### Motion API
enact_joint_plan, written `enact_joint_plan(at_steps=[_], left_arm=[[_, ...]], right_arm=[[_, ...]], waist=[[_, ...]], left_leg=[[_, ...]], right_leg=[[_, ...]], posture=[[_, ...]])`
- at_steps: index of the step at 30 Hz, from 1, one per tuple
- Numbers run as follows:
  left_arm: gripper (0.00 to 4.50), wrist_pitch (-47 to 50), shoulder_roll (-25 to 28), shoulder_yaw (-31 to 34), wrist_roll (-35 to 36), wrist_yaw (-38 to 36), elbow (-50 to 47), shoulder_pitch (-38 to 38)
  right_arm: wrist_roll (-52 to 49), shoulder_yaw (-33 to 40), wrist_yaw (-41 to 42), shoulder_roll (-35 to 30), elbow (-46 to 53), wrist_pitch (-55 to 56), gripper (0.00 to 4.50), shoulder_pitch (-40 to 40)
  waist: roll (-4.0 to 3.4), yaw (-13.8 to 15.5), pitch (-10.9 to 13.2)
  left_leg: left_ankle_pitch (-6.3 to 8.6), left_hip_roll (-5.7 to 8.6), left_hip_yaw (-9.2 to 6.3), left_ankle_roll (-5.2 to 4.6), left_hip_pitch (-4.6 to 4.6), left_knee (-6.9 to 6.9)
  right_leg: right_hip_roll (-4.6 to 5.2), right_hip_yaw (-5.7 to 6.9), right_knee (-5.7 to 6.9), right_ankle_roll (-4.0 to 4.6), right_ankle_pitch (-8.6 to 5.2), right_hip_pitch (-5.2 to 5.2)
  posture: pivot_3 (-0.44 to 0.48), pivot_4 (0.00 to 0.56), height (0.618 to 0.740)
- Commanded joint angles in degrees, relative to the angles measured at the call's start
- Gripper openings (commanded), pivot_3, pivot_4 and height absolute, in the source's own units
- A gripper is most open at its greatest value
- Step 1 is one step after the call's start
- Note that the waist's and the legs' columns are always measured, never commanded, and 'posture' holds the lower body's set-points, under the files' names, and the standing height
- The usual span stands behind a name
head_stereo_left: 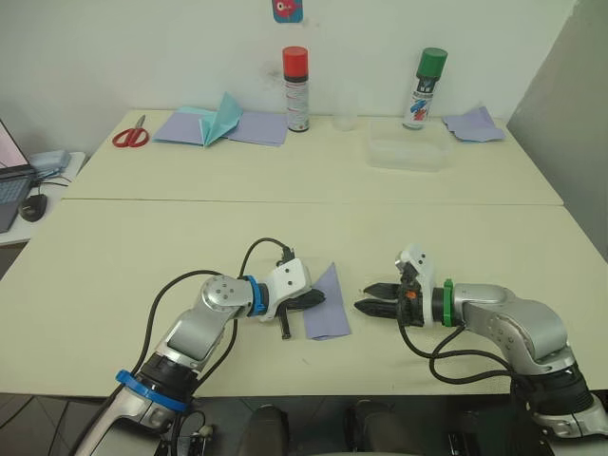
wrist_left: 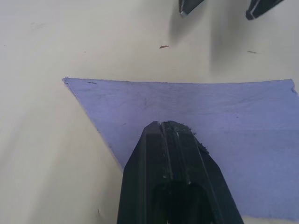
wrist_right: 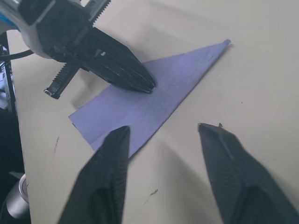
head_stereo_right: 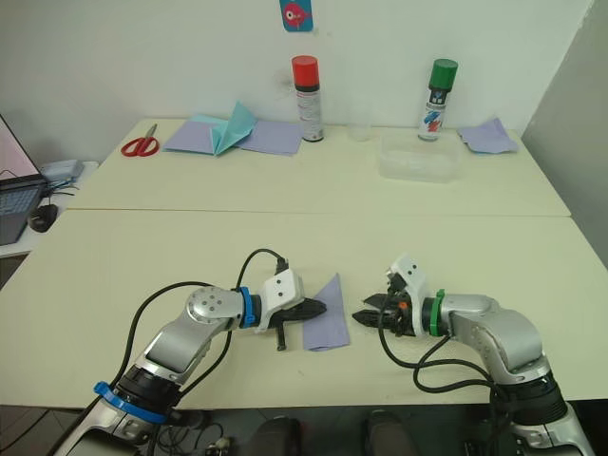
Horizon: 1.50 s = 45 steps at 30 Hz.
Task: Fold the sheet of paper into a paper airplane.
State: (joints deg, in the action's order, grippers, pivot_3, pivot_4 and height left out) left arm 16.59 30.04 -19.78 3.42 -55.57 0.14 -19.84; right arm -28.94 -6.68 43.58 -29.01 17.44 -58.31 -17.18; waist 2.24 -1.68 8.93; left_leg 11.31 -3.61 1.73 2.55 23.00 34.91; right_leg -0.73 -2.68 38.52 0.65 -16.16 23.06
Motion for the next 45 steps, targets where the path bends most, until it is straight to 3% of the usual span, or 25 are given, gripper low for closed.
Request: enact_joint_plan(at_steps=[1,9,16,21,26,29,34,40,45], left_arm=[[0.00,1.5,0.6,-2.7,-2.9,0.1,4.3,2.0],[0.00,1.7,0.8,-2.5,-2.9,0.4,3.8,2.4],[0.00,2.1,0.7,-0.5,-1.3,1.1,3.3,2.9],[0.00,7.3,-1.0,6.8,8.4,0.3,-1.5,2.7],[1.33,15.4,2.4,13.3,16.9,-2.4,-6.2,0.3],[2.30,16.3,3.5,13.9,17.1,-2.5,-5.3,-1.5],[3.93,17.4,0.3,12.0,15.5,-0.2,-0.2,-6.7],[3.93,22.5,-0.2,8.9,15.9,-2.3,3.0,-11.3],[3.93,20.6,1.2,5.5,13.3,-5.0,4.9,-12.9]], right_arm=[[-0.5,0.2,-3.6,2.7,-1.0,-1.9,2.68,-1.8],[0.4,-1.3,-8.2,7.2,-3.5,-4.3,2.68,-4.2],[1.1,-3.7,-4.2,3.5,-1.2,0.2,2.68,-2.6],[4.4,-7.0,-2.9,2.3,0.2,8.8,2.68,-2.7],[6.3,-7.6,-2.2,1.4,-0.5,12.3,2.73,-3.4],[7.7,-8.7,-1.6,1.0,-0.6,14.7,2.73,-3.2],[8.3,-8.9,-2.7,2.6,-1.5,14.3,2.73,-3.8],[9.2,-8.7,-2.5,3.0,-2.5,14.9,2.73,-4.4],[10.3,-9.2,-2.6,3.5,-2.8,15.6,2.73,-4.0]], waist=[[0.00,0.0,0.0],[-0.01,0.0,0.0],[-0.01,-0.1,0.0],[0.00,-0.2,0.2],[0.16,-0.3,0.8],[0.16,-0.2,0.8],[0.17,0.0,0.8],[0.18,-0.1,0.9],[0.18,-0.1,0.9]], left_leg=[[0.00,0.00,0.00,0.00,0.00,0.00],[0.00,-0.01,0.03,0.00,0.03,0.00],[0.00,-0.02,0.02,-0.01,0.04,-0.01],[0.00,-0.02,0.02,-0.01,0.08,-0.02],[-0.01,-0.06,-0.04,0.00,0.39,-0.01],[-0.01,-0.01,-0.12,0.00,0.85,0.01],[0.00,0.10,-0.07,0.01,1.23,0.05],[-0.01,0.18,-0.08,0.01,1.31,0.14],[-0.01,0.14,-0.12,0.01,1.25,0.17]], right_leg=[[0.00,0.00,0.00,0.00,0.00,0.00],[-0.01,0.00,0.01,-0.20,0.12,0.04],[-0.01,0.01,0.00,-0.20,0.12,0.06],[-0.02,0.06,0.00,-0.22,0.13,0.14],[-0.22,0.13,0.11,-0.26,0.15,0.45],[-0.31,0.18,0.21,-0.21,0.12,0.83],[-0.33,0.17,0.16,-0.20,0.13,1.04],[-0.32,0.27,0.15,-0.26,0.16,1.06],[-0.40,0.27,0.32,-0.25,0.16,1.07]], posture=[[0.000,0.150,0.740],[0.000,0.150,0.740],[0.000,0.150,0.740],[0.000,0.150,0.740],[0.000,0.150,0.740],[0.000,0.150,0.740],[0.000,0.150,0.740],[0.000,0.150,0.740],[0.000,0.150,0.740]])
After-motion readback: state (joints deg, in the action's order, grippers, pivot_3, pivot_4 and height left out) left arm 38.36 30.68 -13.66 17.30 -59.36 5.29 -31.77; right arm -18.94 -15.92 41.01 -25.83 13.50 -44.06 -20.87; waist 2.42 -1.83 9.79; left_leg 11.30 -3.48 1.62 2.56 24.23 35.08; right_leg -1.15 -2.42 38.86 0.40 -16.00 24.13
